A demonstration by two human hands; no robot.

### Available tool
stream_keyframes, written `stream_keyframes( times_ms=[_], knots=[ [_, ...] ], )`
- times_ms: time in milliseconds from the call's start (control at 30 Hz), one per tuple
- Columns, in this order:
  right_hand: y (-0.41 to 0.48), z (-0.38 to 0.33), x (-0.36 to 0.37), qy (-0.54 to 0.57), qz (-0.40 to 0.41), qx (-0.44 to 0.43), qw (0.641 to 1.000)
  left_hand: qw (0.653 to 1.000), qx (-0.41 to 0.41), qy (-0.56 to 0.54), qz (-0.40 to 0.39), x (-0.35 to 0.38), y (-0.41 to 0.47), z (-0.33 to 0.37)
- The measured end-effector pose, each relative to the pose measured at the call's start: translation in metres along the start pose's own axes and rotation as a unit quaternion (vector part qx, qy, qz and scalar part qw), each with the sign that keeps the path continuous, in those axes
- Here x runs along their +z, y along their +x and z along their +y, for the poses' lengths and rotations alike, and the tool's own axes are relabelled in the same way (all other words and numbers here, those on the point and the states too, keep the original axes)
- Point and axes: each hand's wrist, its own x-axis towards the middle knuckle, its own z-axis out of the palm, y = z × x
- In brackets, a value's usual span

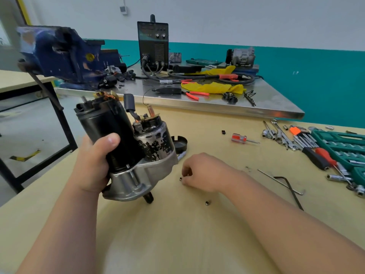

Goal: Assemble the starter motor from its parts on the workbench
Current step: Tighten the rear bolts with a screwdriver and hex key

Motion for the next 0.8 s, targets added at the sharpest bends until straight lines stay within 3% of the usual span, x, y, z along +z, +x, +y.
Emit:
stream_keyframes(
  times_ms=[100, 167, 267, 300, 333, 400, 567, 800],
  knots=[
    [-0.002, 0.001, -0.007, 0.0, 0.014, -0.01, 1.0, 1.0, 0.006, 0.009, -0.016, 0.002, 0.0, 0.0],
    [-0.008, 0.003, -0.027, 0.135, 0.093, -0.014, 0.986, 0.999, 0.022, 0.017, -0.037, 0.006, 0.001, 0.0],
    [-0.025, -0.005, -0.078, 0.438, 0.191, -0.103, 0.872, 0.997, 0.034, 0.036, -0.062, 0.012, 0.003, 0.002],
    [-0.03, -0.009, -0.093, 0.481, 0.192, -0.144, 0.843, 0.996, 0.031, 0.042, -0.069, 0.013, 0.004, 0.003],
    [-0.033, -0.015, -0.105, 0.481, 0.183, -0.179, 0.838, 0.996, 0.027, 0.047, -0.076, 0.014, 0.003, 0.004],
    [-0.038, -0.029, -0.12, 0.406, 0.16, -0.207, 0.875, 0.995, 0.02, 0.047, -0.08, 0.016, 0.002, 0.006],
    [-0.04, -0.039, -0.134, 0.242, 0.125, -0.179, 0.945, 0.997, 0.011, 0.037, -0.073, 0.018, 0.002, 0.008],
    [-0.046, -0.039, -0.141, 0.236, 0.102, -0.161, 0.953, 0.996, 0.012, 0.042, -0.08, 0.02, 0.001, 0.01]
  ],
)
